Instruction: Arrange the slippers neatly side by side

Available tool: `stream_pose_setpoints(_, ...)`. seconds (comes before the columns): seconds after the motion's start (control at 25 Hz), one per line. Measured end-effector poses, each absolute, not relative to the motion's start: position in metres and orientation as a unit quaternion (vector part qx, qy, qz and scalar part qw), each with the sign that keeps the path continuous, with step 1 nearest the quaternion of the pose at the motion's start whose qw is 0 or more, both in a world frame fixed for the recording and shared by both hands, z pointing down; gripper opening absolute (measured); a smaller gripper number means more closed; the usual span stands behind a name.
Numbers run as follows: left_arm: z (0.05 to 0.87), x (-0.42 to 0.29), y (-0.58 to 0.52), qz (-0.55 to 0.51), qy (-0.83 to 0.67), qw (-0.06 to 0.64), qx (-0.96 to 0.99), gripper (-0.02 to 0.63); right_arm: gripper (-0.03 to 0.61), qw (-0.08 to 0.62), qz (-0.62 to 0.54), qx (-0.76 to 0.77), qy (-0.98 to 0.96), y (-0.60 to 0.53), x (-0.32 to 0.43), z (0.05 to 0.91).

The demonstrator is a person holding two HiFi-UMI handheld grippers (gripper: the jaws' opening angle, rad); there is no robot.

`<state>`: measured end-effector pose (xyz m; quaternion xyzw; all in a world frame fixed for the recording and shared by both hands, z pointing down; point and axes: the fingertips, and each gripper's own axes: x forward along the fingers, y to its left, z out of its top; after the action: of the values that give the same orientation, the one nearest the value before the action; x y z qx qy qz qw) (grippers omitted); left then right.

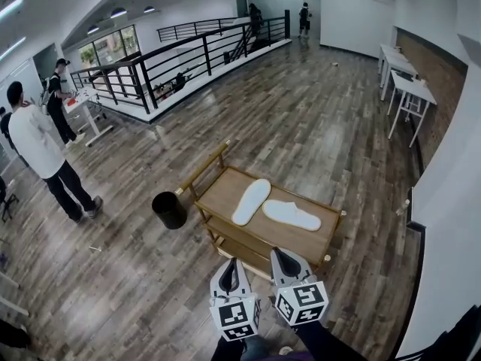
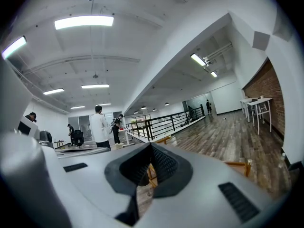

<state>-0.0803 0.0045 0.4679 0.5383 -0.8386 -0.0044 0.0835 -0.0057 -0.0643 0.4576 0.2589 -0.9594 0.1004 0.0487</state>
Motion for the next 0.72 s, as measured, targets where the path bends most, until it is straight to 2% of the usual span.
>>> stream_pose_setpoints(0.48,0.484,-0.186,0.006,-0.01,-0.841,0.096,0.533,0.0,-0.002,0.074,0.091,0.275,-0.954,-0.07,-0.101,0.477)
stream_pose_setpoints(0.72,0.494,-0.217,0.011,-0.018,-0.842,0.104,0.529,0.0,-0.002,0.084,0.091,0.278,-0.953,-0.064,-0.13,0.487)
